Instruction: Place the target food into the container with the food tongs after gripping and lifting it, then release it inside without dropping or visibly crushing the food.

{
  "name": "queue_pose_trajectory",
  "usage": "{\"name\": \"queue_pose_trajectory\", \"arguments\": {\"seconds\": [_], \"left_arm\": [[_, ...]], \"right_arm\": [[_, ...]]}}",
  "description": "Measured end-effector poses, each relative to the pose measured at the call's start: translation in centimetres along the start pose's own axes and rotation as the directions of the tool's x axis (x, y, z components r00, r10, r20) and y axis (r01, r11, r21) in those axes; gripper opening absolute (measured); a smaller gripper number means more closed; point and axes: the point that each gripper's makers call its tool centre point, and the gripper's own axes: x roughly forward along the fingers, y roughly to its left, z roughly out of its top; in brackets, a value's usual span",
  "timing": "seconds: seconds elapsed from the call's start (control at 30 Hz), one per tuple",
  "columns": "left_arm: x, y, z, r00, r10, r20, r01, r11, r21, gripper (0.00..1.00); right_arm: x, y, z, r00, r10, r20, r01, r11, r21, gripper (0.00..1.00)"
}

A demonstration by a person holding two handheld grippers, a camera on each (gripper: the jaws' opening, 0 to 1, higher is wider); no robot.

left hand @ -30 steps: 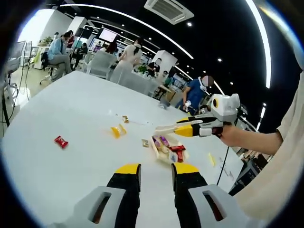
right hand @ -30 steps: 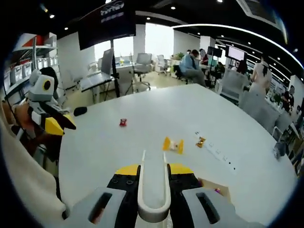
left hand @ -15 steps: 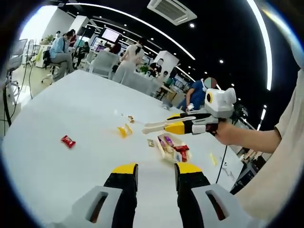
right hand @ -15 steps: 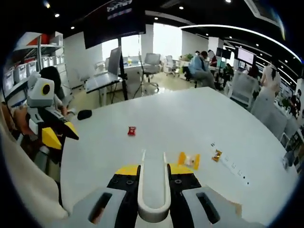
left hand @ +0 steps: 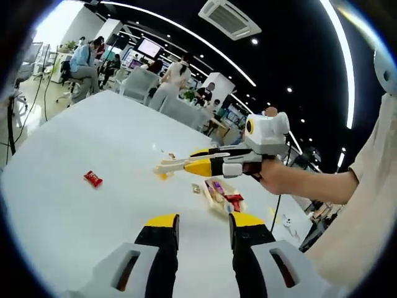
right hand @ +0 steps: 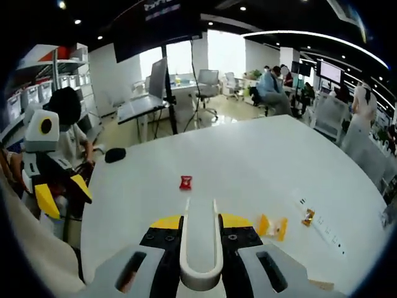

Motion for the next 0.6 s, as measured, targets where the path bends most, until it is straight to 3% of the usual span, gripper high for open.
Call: {"name": "queue_pose_trajectory", "arguments": {"seconds": [0.6], "left_arm": [[-3.0,3.4,0.0,0.996,0.082,0.042,-0.080,0.995,-0.051,0.34]], "right_arm": [[6.6,3.4,1.9,0.997,0.070,-0.033,-0.071,0.997,-0.042,0.21]]}}
